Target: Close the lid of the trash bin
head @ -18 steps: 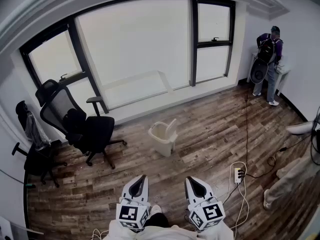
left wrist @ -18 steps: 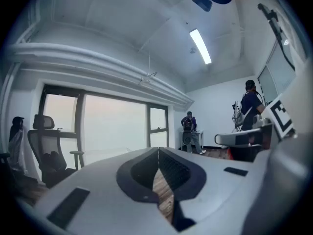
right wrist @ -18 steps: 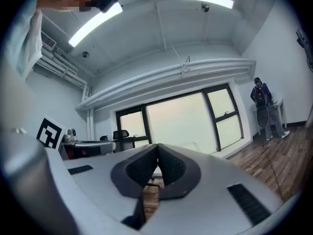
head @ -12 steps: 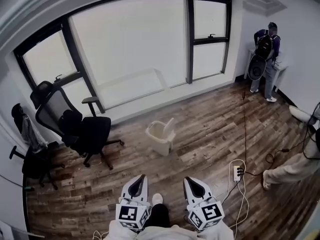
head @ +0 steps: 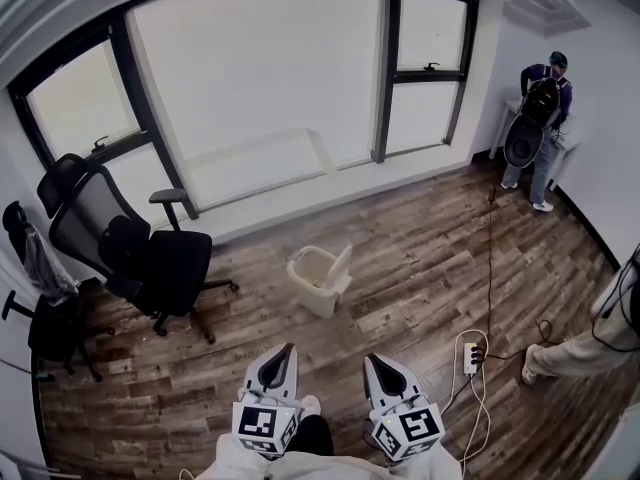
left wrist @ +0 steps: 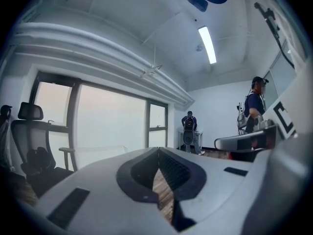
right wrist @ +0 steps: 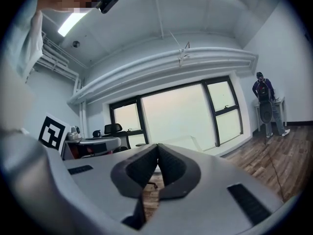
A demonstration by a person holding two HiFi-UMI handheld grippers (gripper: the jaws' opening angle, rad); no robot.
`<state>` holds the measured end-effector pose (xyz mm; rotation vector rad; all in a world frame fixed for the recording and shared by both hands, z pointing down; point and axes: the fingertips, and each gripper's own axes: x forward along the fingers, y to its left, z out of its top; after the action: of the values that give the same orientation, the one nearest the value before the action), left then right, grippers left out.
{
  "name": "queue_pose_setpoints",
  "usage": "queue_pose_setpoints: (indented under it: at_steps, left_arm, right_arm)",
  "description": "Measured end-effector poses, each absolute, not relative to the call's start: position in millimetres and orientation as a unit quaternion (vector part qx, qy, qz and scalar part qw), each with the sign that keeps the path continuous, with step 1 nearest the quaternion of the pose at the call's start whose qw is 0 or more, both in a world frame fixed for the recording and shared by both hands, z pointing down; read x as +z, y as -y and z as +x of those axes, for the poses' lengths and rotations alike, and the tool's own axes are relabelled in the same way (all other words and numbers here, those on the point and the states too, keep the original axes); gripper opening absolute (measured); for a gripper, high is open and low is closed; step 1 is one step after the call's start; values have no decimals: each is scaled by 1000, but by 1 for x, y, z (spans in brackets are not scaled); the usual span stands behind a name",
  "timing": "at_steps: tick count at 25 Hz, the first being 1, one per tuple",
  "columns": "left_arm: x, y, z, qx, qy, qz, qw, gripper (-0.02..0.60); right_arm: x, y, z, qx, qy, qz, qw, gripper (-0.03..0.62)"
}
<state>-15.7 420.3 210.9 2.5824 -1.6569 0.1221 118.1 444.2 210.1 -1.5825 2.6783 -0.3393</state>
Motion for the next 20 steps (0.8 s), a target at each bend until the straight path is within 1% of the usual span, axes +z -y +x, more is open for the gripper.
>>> queue_pose_setpoints:
  at_steps: [10,16,20]
  left_arm:
    - [195,-281,-82,34,530,847,34,8]
    - [194,-236,-115,33,535,843,39,8]
    - [207,-216,-117,47,532,845,38,8]
  right_arm:
    - [199,-307,50,-112,-851,-514,-9,23]
    - [198,-265,21,-110,-849,-517,-21,23]
    - [193,-243,20,-106,-844,-525,-24,23]
